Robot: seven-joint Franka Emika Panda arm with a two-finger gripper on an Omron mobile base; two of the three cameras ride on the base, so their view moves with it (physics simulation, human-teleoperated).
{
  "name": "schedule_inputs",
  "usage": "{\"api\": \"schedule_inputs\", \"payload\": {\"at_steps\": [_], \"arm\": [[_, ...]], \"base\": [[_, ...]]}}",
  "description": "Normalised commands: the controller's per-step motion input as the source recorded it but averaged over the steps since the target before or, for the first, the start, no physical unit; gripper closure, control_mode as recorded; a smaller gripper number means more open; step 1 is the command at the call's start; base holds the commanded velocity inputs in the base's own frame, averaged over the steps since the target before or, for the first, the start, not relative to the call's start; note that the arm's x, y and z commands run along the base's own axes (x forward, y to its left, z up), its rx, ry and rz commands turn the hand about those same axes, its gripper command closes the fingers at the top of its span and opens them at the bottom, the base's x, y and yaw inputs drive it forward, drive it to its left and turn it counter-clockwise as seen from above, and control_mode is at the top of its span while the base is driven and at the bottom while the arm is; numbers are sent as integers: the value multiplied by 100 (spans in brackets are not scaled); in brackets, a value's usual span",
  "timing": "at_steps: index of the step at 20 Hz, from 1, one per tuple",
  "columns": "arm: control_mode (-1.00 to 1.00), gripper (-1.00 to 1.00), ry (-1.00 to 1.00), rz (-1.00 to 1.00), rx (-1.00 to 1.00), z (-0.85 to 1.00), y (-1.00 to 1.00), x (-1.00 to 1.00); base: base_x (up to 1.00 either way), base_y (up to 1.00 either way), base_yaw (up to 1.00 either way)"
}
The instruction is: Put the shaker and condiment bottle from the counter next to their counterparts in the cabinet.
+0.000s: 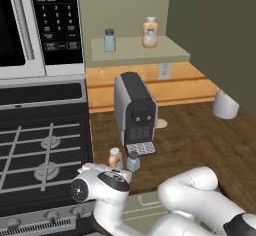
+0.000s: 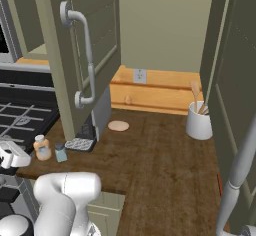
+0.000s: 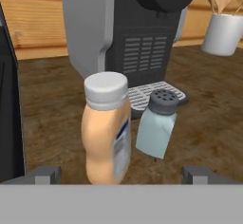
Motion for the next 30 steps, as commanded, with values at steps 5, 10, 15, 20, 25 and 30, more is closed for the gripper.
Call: {"api": "schedule_inputs", "payload": {"at_steps": [5,10,15,20,25,30], "arm": [[-100,-100,-6,0,0,0,0,5],[-100,-100,-3,0,0,0,0,13],[-100,-100,0,0,0,0,0,15],[-100,-100,0,0,0,0,0,15],[-100,-100,0,-3,1,-1,-2,11],[-100,-100,0,-7,4,-4,-11,8]], "base": [[0,0,0],[0,0,0],[0,0,0],[0,0,0],[0,0,0],[0,0,0]]}}
